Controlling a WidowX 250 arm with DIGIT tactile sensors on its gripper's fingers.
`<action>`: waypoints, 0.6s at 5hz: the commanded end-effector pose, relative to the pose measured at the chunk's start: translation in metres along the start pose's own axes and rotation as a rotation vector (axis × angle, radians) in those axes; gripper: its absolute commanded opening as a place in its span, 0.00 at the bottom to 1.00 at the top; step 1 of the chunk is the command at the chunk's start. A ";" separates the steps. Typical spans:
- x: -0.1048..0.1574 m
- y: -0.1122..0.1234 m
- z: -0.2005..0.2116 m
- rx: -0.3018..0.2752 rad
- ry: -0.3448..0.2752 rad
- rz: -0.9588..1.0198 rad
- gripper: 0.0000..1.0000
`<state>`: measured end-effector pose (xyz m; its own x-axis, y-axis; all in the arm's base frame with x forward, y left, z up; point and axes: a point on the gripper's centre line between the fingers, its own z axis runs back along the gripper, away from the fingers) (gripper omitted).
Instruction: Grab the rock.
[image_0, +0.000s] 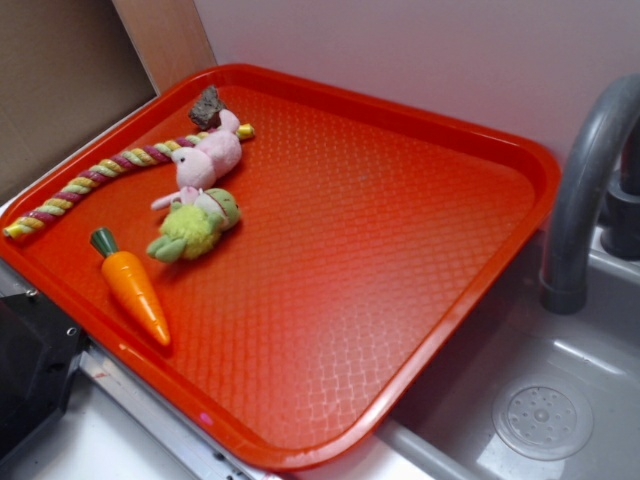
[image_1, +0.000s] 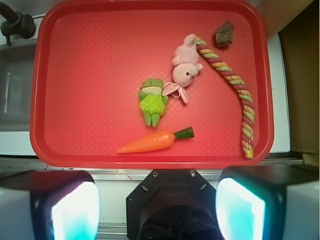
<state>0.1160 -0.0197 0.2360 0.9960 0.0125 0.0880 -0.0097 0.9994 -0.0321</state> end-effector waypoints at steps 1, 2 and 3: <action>0.000 0.000 0.000 0.000 0.000 0.000 1.00; 0.020 0.009 -0.032 0.010 -0.014 0.250 1.00; 0.032 0.020 -0.052 0.046 -0.010 0.498 1.00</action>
<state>0.1516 -0.0052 0.1810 0.8667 0.4931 0.0749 -0.4925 0.8699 -0.0279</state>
